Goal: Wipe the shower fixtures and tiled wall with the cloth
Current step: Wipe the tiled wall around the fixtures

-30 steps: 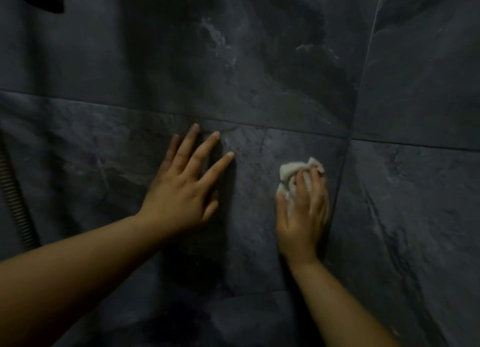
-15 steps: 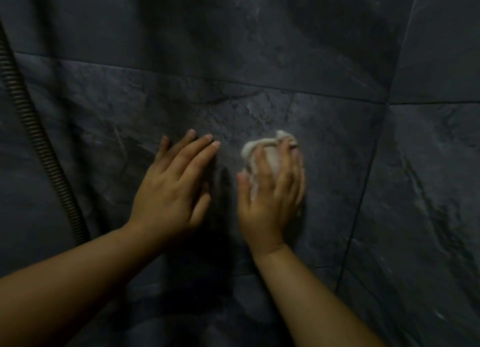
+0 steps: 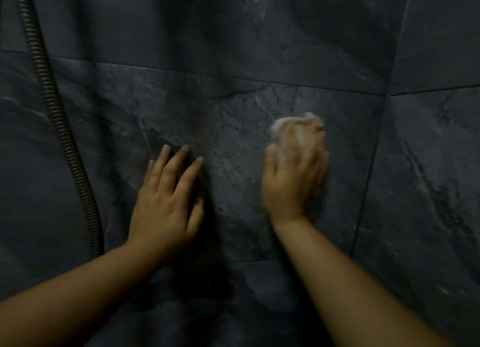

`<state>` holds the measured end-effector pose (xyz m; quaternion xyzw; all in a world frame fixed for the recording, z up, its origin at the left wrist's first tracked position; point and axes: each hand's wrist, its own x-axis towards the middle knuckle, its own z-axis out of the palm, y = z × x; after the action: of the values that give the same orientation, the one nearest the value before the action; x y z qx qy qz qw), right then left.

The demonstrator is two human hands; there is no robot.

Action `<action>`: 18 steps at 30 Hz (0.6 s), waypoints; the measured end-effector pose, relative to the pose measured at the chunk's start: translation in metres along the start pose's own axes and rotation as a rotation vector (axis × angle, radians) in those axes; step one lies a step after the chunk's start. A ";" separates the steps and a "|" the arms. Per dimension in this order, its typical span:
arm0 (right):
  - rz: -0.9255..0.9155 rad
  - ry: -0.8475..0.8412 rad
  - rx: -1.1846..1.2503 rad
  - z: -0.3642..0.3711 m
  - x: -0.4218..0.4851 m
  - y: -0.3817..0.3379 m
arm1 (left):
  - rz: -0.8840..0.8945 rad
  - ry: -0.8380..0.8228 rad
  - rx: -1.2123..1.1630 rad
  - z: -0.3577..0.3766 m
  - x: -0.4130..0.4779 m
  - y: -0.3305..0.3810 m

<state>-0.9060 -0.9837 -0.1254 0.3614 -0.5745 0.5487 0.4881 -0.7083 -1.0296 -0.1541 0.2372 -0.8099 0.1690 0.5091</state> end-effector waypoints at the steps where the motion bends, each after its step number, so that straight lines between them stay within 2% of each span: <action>1: -0.129 -0.045 0.004 0.003 -0.019 -0.011 | -0.013 0.007 -0.018 0.000 -0.005 0.001; 3: -0.417 -0.196 0.021 -0.004 -0.057 -0.016 | -0.037 0.025 -0.043 0.001 -0.011 0.005; 5: -0.655 -0.345 0.016 -0.022 -0.073 0.010 | -0.036 0.000 -0.049 0.004 -0.015 0.014; 7: -0.760 -0.402 -0.005 -0.034 -0.062 0.048 | 0.002 -0.033 -0.028 0.010 -0.017 0.025; 9: -0.605 -0.348 -0.063 -0.039 -0.022 0.076 | 0.077 -0.035 -0.020 0.016 -0.015 0.035; 12: -0.137 -0.190 -0.093 -0.038 0.048 0.076 | 0.172 0.000 -0.020 0.029 -0.003 0.049; 13: -0.053 -0.158 -0.065 -0.035 0.057 0.068 | 0.180 0.012 -0.014 0.032 -0.002 0.051; 15: -0.034 -0.085 -0.030 -0.032 0.054 0.071 | 0.180 0.021 -0.009 0.041 0.000 0.061; 18: -0.036 -0.011 -0.030 -0.038 0.000 0.101 | 0.176 -0.020 0.037 0.055 -0.003 0.069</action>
<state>-0.9960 -0.9323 -0.1565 0.3673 -0.5786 0.5293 0.5001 -0.7866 -1.0007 -0.1824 0.1761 -0.8294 0.2255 0.4798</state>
